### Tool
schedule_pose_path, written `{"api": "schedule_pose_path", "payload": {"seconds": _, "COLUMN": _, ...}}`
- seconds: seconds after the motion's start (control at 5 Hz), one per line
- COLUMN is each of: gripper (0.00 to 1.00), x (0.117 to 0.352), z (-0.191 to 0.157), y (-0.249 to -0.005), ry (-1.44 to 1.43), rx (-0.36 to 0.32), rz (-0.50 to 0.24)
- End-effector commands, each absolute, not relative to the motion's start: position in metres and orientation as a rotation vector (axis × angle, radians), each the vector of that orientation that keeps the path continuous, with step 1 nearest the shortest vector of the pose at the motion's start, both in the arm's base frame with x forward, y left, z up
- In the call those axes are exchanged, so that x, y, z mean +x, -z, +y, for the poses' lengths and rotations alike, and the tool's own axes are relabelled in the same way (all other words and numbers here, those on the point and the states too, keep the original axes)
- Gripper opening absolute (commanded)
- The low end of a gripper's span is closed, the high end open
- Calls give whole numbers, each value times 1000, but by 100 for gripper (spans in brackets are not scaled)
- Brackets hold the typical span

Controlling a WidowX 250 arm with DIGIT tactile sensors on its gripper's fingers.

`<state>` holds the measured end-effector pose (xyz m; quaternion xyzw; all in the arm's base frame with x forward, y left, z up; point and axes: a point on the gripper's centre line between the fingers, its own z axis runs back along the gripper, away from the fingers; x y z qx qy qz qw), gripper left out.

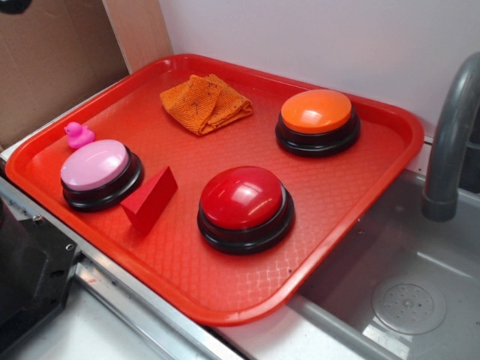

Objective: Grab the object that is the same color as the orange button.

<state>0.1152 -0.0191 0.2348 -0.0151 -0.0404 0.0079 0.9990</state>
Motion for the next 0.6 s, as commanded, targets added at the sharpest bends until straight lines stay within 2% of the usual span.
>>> {"api": "schedule_pose_path", "payload": {"seconds": 0.0, "gripper": 100, "x": 115, "z": -19, "y": -235, "ry": -16, "rx": -30, "rz": -81}}
{"api": "schedule_pose_path", "payload": {"seconds": 0.2, "gripper": 100, "x": 161, "z": -3, "y": -237, "ry": -62, "rx": -4, "rz": -63}}
{"api": "schedule_pose_path", "payload": {"seconds": 0.4, "gripper": 100, "x": 204, "z": 19, "y": -224, "ry": -136, "rx": -6, "rz": 3}}
